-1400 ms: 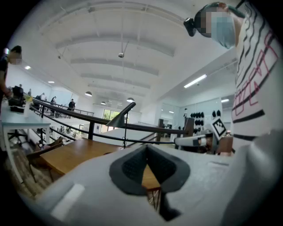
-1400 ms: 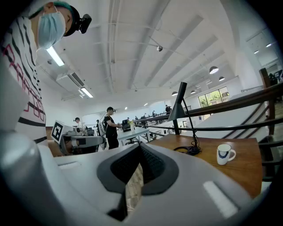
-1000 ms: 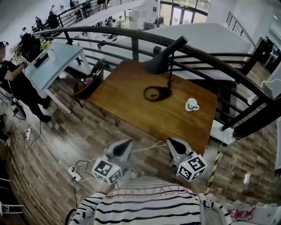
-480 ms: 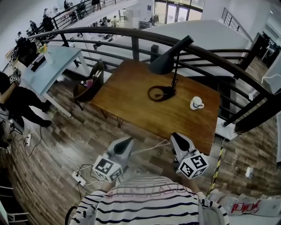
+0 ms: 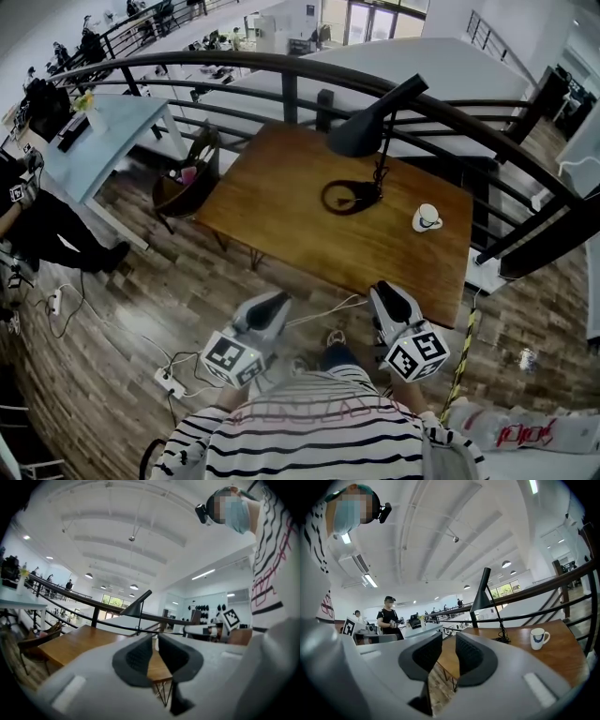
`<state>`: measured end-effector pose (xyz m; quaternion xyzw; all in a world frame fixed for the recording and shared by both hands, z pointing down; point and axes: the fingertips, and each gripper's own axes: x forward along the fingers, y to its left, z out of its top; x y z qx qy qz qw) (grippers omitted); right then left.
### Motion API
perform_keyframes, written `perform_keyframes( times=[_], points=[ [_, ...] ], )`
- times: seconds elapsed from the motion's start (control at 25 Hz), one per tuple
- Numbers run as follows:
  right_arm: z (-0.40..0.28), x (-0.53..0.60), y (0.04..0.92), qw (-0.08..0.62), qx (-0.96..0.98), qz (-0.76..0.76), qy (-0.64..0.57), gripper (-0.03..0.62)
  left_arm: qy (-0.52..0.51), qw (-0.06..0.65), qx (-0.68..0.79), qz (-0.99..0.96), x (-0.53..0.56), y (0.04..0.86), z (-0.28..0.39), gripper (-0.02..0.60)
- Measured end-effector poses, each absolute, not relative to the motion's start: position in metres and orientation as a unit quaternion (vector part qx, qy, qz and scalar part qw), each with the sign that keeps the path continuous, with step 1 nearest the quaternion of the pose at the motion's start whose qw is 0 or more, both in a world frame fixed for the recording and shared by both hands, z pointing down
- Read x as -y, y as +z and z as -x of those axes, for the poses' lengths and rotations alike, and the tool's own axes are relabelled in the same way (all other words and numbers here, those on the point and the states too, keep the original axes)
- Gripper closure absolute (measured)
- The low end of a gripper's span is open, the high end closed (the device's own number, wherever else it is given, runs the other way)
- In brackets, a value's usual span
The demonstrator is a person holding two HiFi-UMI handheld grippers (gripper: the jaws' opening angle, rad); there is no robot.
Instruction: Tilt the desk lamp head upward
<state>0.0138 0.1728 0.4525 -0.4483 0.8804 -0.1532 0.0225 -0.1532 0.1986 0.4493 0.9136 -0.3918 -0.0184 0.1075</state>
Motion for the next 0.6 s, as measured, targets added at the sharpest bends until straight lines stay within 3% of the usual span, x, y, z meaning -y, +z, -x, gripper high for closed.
perform_keyframes(
  times=[0.36,0.6],
  points=[
    [-0.014,-0.112,0.457,0.017,-0.88,0.449,-0.151,0.43,-0.018,0.12,0.399,-0.909,-0.146,0.456,0.155,0.463],
    [-0.031,-0.062,0.458,0.012,-0.875,0.46,-0.153,0.418,-0.016,0.125,0.393,-0.911,-0.088,0.455,0.139,0.428]
  ],
)
